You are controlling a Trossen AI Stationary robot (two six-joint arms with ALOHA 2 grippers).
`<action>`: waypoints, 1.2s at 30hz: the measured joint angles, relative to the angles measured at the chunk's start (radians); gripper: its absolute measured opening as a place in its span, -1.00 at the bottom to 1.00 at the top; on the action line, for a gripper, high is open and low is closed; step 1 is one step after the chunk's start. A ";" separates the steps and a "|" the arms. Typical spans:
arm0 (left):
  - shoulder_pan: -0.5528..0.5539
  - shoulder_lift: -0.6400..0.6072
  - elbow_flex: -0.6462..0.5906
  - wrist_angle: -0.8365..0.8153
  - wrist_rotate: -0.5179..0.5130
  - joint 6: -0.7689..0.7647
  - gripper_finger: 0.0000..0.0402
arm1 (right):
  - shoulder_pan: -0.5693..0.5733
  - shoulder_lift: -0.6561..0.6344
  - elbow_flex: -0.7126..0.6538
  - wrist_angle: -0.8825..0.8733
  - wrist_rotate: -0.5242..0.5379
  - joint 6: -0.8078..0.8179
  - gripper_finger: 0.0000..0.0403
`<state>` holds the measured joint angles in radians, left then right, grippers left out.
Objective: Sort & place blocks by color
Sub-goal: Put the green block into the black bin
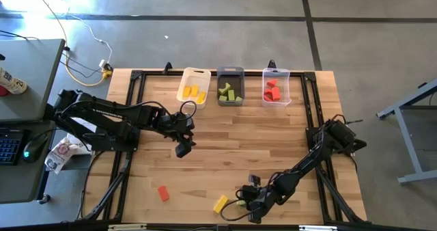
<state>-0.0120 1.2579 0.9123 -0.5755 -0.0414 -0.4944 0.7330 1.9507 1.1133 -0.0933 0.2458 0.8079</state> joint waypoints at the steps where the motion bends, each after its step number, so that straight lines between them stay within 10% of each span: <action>1: 0.000 0.000 0.000 0.000 0.000 0.000 0.09 | 0.000 0.000 0.000 0.000 0.007 0.002 -0.47; 36: -0.124 0.000 0.000 -0.100 -0.147 0.158 0.09 | -0.246 -0.154 -0.002 -0.222 0.241 -0.158 -0.46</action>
<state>-0.1365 1.2579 0.9123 -0.6756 -0.1888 -0.3363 0.4868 1.7971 1.1118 -0.3153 0.4867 0.6497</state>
